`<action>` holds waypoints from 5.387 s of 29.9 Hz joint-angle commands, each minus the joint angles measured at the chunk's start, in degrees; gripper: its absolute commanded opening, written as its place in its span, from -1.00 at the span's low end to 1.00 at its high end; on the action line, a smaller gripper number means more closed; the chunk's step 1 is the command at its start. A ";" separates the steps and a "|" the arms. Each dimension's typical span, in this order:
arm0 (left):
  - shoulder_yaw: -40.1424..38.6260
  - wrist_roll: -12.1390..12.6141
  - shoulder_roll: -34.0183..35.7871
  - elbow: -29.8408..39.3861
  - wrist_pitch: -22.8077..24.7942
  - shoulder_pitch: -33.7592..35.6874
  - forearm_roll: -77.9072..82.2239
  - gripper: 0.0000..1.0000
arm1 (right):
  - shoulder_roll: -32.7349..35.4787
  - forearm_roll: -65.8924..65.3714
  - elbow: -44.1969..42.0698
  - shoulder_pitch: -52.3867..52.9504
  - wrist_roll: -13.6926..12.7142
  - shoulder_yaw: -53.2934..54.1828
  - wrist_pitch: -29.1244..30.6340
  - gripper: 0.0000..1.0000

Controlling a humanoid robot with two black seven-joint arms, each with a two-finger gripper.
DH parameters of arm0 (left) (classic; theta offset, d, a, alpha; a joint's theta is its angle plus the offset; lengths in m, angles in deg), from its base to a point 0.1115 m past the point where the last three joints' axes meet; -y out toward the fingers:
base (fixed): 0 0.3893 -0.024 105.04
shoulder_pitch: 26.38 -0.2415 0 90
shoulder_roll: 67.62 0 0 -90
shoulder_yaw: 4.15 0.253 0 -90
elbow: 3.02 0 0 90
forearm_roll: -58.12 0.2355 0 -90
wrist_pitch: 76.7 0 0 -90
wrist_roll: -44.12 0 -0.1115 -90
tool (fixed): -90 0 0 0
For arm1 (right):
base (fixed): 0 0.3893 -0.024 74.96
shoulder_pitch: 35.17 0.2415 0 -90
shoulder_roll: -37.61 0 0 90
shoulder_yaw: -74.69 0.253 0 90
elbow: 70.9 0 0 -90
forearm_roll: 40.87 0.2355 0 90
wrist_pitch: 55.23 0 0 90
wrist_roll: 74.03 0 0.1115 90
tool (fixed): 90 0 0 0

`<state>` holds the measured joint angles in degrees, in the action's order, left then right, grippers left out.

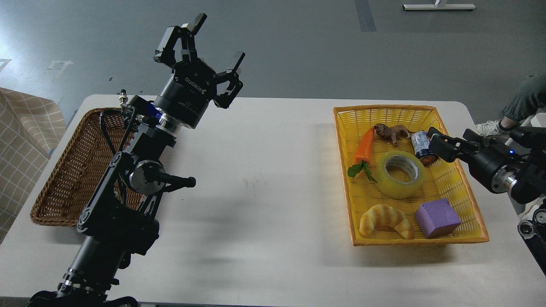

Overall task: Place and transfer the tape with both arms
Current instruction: 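Lower the right gripper toward the tape roll in the yellow tray, then insert the right gripper into the tape roll's hole and grip it, then lift the tape roll out of the tray and set it on the table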

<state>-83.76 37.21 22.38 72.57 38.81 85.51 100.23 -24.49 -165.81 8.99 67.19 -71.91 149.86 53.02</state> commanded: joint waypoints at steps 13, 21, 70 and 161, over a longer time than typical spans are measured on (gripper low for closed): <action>-0.01 0.06 0.00 -0.10 -0.02 -0.18 0.00 0.96 | -2.94 -0.06 -1.92 -0.06 -3.88 -0.46 0.38 0.88; -0.45 0.06 0.00 -0.10 -0.19 -0.18 0.00 0.96 | -4.00 -0.06 -4.04 -0.06 -4.24 -4.60 0.38 0.88; -0.63 -0.03 0.00 -0.36 -0.46 -1.32 -0.27 0.96 | -5.49 -0.06 -9.66 3.55 -7.84 -13.48 0.38 0.32; -0.72 0.06 0.00 -0.54 -0.72 -0.88 -1.50 0.96 | -13.57 11.21 -6.85 33.95 -17.69 -35.52 9.75 -1.00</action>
<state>-84.46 37.36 22.38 72.04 38.11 84.78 98.73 -37.08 -154.53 3.13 98.68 -89.61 119.13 62.78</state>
